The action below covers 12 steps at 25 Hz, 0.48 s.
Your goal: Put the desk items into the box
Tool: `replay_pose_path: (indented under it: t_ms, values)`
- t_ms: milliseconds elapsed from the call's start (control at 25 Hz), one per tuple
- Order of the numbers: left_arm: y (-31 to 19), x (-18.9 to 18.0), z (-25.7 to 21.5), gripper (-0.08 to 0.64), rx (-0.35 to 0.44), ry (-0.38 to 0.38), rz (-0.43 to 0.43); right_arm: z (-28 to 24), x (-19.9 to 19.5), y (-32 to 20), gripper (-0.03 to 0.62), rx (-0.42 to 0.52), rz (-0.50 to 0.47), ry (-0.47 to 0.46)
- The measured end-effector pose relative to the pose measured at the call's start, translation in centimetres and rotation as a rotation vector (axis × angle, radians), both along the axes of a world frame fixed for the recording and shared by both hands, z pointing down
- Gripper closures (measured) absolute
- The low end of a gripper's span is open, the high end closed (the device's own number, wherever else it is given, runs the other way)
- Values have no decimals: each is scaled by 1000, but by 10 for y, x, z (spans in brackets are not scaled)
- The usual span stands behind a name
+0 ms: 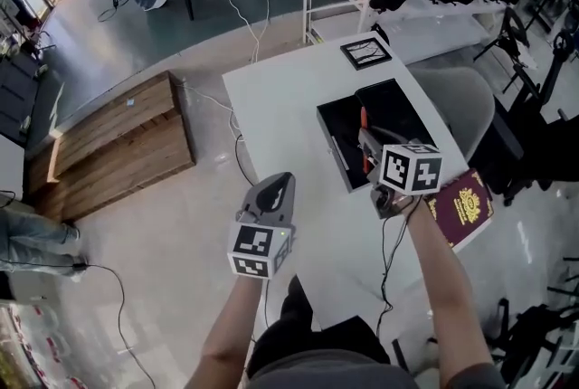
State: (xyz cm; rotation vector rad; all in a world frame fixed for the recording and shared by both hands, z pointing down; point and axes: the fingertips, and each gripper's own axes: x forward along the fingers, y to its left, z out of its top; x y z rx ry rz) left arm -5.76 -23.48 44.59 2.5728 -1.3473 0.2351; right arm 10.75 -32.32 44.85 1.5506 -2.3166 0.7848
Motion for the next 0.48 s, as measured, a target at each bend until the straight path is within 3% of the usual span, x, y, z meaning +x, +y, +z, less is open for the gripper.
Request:
replay_pose_path:
  t_ms: [480]
  values:
    - [-15,-2,7,554,-16,-20,-58,50,0,-30,537,-113,-20,28]
